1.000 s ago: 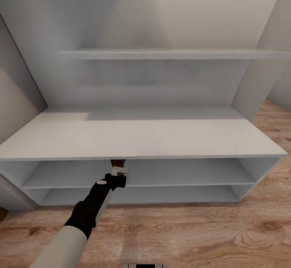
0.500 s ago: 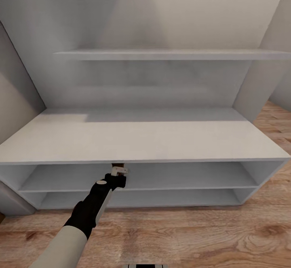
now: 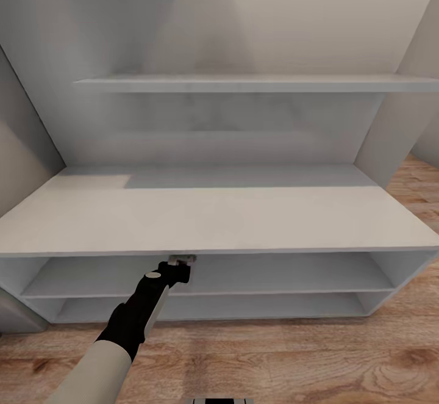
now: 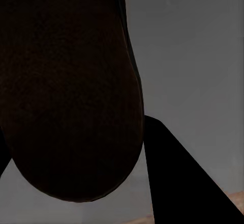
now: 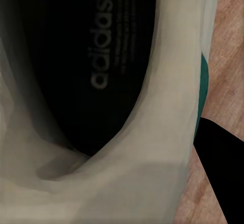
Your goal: Pick up the two gym shoes and the two sandals from the corridor floor and place them onto the hallstand (shoe rack) in the corridor, making sure they are on the rack and not on the floor. Arrange them so the two gym shoes are next to each other and the two sandals are next to each other.
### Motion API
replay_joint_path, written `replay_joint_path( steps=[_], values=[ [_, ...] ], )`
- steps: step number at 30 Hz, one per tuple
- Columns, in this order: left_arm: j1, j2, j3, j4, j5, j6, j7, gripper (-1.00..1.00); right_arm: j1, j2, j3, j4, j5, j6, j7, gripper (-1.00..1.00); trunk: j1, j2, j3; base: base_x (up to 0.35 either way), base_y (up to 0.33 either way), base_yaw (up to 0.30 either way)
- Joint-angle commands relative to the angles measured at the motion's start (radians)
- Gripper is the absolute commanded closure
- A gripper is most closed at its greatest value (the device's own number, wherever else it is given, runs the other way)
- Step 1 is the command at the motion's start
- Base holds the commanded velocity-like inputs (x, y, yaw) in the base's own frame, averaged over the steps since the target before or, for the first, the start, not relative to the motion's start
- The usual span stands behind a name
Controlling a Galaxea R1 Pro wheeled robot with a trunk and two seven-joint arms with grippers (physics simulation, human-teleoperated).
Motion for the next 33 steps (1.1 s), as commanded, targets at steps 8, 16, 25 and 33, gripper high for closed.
replay_joint_path(
  steps=[8, 16, 25, 33],
  values=[
    [0.0, 0.0, 0.001, -0.002, -0.008, 0.006, -0.004, 1.0, -0.001, 0.0, -0.002, 0.0, -0.004, 0.006, 0.001, 1.0, 0.0, 0.0, -0.001, 0.002, 0.0, 0.0],
    [0.0, 0.0, 0.002, -0.002, -0.008, 0.006, -0.004, -1.0, -0.001, 0.0, -0.002, 0.0, -0.004, 0.006, 0.001, 1.0, 0.0, 0.0, -0.001, 0.0, 0.0, 0.0],
    [0.0, 0.001, 0.006, -0.002, -0.008, 0.007, -0.004, -1.0, -0.001, 0.0, -0.002, -0.001, -0.004, 0.006, 0.001, 1.0, 0.0, 0.0, -0.001, 0.0, 0.0, 0.0],
    [0.0, 0.001, 0.007, 0.004, -0.008, 0.007, -0.004, -1.0, -0.001, 0.0, -0.002, 0.0, -0.004, 0.006, 0.001, 1.0, 0.0, 0.0, -0.001, 0.0, 0.0, 0.0]
  ],
)
